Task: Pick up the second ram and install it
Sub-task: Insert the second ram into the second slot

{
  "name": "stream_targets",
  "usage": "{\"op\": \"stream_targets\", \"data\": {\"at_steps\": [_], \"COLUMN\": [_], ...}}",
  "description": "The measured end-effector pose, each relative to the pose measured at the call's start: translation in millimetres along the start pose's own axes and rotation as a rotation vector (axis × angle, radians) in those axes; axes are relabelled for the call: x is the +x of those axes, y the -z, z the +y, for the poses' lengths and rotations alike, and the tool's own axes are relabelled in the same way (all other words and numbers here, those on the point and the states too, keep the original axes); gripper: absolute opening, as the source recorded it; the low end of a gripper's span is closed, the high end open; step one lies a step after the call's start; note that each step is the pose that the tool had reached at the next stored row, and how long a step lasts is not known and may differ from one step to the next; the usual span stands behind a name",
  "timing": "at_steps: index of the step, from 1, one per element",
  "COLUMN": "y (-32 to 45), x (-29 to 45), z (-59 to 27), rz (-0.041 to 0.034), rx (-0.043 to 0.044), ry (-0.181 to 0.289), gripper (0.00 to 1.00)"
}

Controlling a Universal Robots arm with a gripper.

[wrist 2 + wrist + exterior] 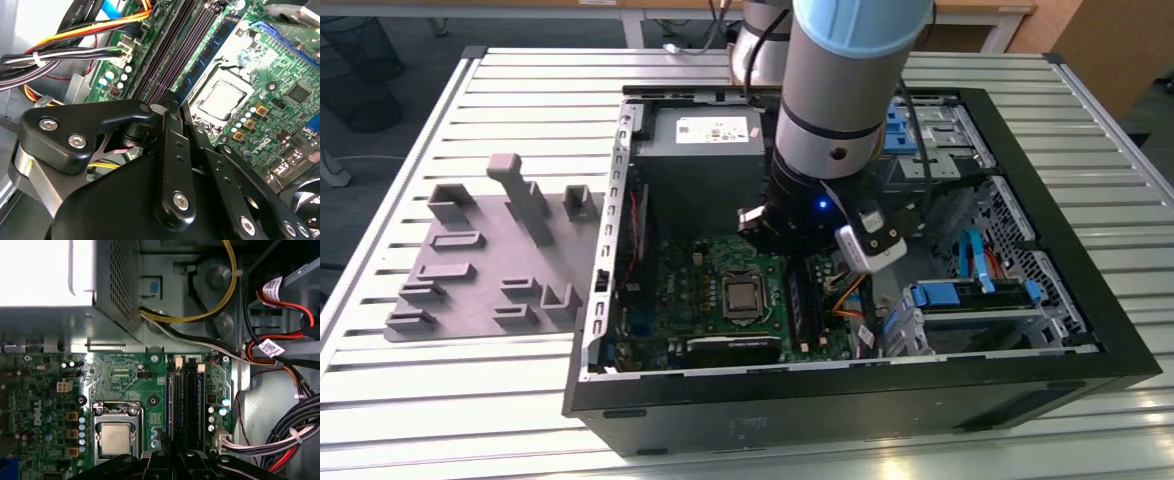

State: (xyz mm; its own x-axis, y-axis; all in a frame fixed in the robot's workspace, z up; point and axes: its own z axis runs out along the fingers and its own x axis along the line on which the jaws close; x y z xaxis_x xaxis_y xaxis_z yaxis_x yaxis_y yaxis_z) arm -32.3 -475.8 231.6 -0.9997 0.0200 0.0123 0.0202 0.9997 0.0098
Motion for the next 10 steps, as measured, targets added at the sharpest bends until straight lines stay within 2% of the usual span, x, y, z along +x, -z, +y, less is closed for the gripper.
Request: {"op": "stream_targets", "data": {"at_steps": [6,10], "y": [-7.1,-9.1], "x": [-1.0,-2.6], "z": [-0.4,-0.5], "rz": [0.0006,0.0007], "rx": [-0.0107,-0.0132], "ry": [0.0,-0.002], "gripper": [0.14,0.14]}}
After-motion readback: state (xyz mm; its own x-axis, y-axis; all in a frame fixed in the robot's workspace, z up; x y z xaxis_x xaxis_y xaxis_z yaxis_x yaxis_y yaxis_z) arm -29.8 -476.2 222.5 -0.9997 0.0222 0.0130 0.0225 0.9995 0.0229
